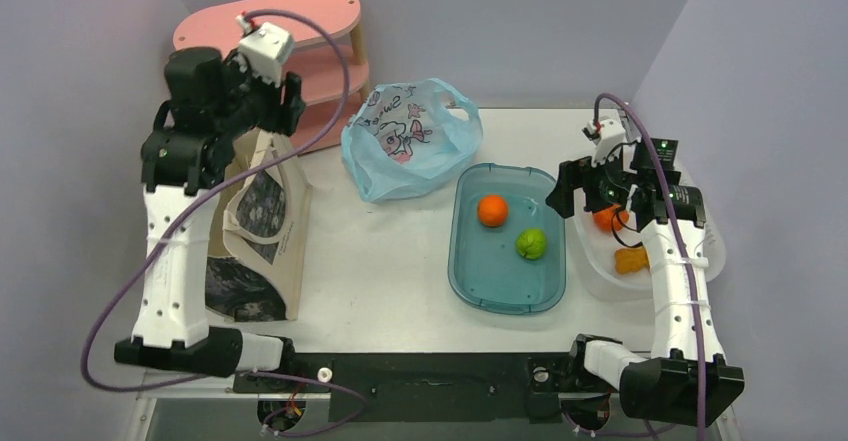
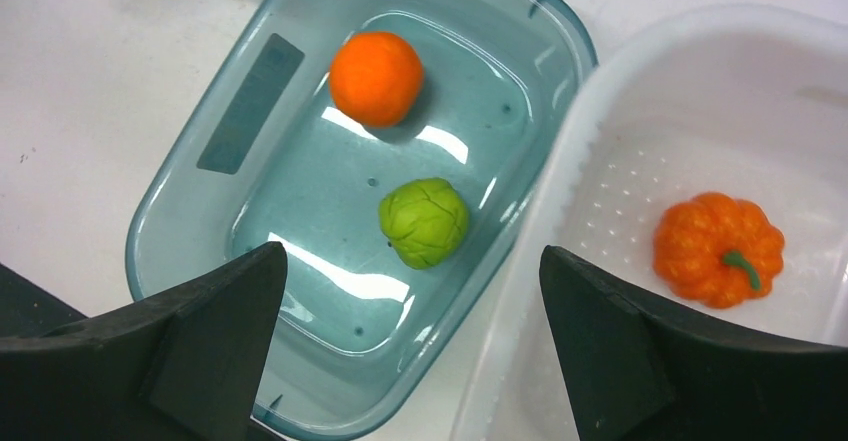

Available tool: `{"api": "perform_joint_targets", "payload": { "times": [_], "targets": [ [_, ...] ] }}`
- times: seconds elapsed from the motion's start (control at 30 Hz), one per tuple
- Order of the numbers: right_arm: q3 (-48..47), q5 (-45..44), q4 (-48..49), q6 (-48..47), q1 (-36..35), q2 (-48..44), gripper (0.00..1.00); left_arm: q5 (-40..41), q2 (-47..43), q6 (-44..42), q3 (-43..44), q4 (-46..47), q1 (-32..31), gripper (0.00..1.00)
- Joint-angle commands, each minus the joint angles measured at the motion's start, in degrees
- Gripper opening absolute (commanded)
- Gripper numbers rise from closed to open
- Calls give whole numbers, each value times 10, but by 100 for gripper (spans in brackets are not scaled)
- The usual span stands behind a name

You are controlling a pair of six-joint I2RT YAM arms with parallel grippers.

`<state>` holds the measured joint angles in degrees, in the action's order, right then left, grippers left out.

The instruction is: Untie the knot of the grocery bags and take out the mixed food

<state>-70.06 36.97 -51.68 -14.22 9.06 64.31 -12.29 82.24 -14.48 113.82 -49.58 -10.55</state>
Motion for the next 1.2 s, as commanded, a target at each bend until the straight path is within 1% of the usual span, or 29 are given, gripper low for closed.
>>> {"api": "perform_joint_targets", "payload": {
  "times": [0.0, 0.03, 0.07, 0.1, 0.17, 0.23, 0.3, 0.4, 0.47, 0.5, 0.53, 0.57, 0.6, 0.67, 0.77, 0.87, 0.97, 1.03, 1.07, 1.1, 1.13, 1.17],
  "targets": [
    [-26, -17, 49, 24, -54, -4, 93, 14, -75, 24, -111, -86, 70, 54],
    [-26, -18, 54, 26, -62, -1, 93, 15, -103, 24, -138, -91, 105, 54],
    [-28, -22, 57, 30, -78, 2, 93, 15, -114, 24, -147, -93, 123, 54],
    [-28, -24, 63, 33, -82, 5, 93, 14, -134, 24, -164, -98, 158, 54],
    [-31, -30, 73, 43, -107, 13, 93, 8, -151, 16, -180, -118, 203, 54],
    [-34, -29, 81, 52, -120, 19, 93, 3, -155, -6, -194, -154, 223, 54],
    [-46, -24, 84, 60, -130, 25, 93, 19, -153, -26, -217, -179, 232, 57],
    [-54, -6, 96, 70, -152, 29, 93, 35, -157, -41, -244, -188, 241, 57],
    [-50, 6, 121, 71, -172, 22, 93, 19, -162, -52, -257, -190, 242, 49],
    [-44, 9, 145, 70, -189, 16, 93, 8, -163, -59, -261, -197, 242, 39],
    [-41, 8, 158, 71, -197, 14, 93, -13, -167, -73, -263, -202, 241, 34],
    [-41, 1, 180, 80, -215, 14, 93, -24, -168, -80, -266, -217, 241, 25],
    [-44, -2, 198, 86, -223, 17, 93, -45, -170, -96, -267, -226, 241, 21],
    [-59, -8, 218, 113, -248, 35, 93, -68, -177, -119, -276, -259, 239, 1],
    [-79, -15, 261, 180, -286, 66, 93, -116, -198, -182, -288, -295, 240, 0],
    [-91, -30, 321, 247, -323, 91, 92, -195, -230, -247, -300, -356, 230, 0],
    [-124, -39, 354, 287, -370, 134, 92, -228, -250, -313, -317, -402, 200, 0],
    [-154, -41, 369, 309, -398, 164, 92, -229, -272, -318, -337, -415, 140, 0],
    [-172, -40, 378, 320, -416, 183, 92, -228, -279, -318, -352, -416, 125, 0],
    [-181, -40, 382, 324, -425, 192, 92, -226, -293, -315, -359, -416, 79, 0],
    [-200, -41, 387, 327, -445, 209, 92, -226, -300, -313, -373, -416, 57, 0],
    [-210, -41, 390, 328, -456, 217, 92, -225, -311, -308, -380, -416, 15, 0]
  ]
}}
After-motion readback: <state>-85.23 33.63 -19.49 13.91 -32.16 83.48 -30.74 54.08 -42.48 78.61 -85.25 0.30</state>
